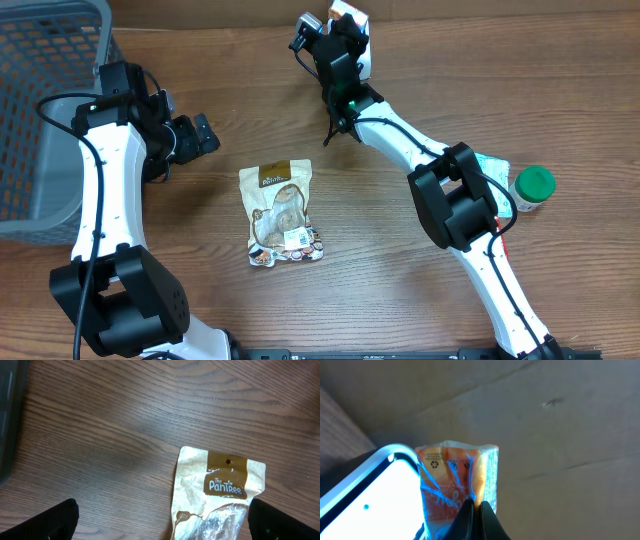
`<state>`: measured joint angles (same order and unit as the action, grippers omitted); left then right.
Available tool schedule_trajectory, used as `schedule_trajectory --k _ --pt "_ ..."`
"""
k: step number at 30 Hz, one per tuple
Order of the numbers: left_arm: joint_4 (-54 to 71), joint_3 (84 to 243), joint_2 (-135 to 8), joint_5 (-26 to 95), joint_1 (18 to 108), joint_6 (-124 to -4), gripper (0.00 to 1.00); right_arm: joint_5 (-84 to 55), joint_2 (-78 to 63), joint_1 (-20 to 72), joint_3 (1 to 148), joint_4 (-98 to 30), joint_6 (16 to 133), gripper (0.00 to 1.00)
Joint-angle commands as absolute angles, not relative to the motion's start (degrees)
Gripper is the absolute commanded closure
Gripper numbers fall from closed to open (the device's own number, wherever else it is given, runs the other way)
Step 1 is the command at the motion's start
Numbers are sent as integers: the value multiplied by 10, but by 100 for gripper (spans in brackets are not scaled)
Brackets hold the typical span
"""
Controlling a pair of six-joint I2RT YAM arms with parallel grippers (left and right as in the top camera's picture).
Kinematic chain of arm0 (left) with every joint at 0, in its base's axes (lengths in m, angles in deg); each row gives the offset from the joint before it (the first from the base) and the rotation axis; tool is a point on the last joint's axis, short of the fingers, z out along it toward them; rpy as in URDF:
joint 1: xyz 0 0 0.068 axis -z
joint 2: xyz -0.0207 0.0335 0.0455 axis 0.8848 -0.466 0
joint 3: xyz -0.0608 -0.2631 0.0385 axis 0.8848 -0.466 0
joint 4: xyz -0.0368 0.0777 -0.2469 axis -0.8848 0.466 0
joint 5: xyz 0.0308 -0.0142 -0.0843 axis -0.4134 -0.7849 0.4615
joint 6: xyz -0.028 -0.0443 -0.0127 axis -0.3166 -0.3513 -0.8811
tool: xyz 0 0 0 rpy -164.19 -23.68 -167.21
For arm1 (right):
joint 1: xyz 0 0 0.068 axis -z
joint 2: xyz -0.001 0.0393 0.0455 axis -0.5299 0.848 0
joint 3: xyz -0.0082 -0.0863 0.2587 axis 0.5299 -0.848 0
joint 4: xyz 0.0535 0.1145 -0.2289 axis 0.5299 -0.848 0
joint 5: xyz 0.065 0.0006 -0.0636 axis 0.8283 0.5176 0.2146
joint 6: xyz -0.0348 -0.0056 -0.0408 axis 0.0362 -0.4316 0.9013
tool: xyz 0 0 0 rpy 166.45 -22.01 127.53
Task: Scan the item barcode
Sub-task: 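Hold the orange pack in front of the scanner window, then carry the orange pack right and place it near the tissue pack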
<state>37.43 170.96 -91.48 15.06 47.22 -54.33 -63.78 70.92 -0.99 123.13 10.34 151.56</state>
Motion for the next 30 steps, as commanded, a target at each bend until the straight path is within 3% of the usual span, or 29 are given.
schedule_trajectory --k 1,11,19,25,30 --pt "374 1722 -916 151 475 -530 0 -652 636 -13 1245 77 1443 96" --pt "374 1722 -916 151 475 -530 1 -708 502 -14 1245 -120 1243 97" --pt "374 1722 -916 151 476 -530 0 -702 396 -10 1245 -424 930 96" --pt "374 1722 -916 151 476 -530 0 -605 345 18 1245 -647 706 96" --pt "374 1722 -916 151 476 -530 1 -496 337 60 1245 -780 617 96"
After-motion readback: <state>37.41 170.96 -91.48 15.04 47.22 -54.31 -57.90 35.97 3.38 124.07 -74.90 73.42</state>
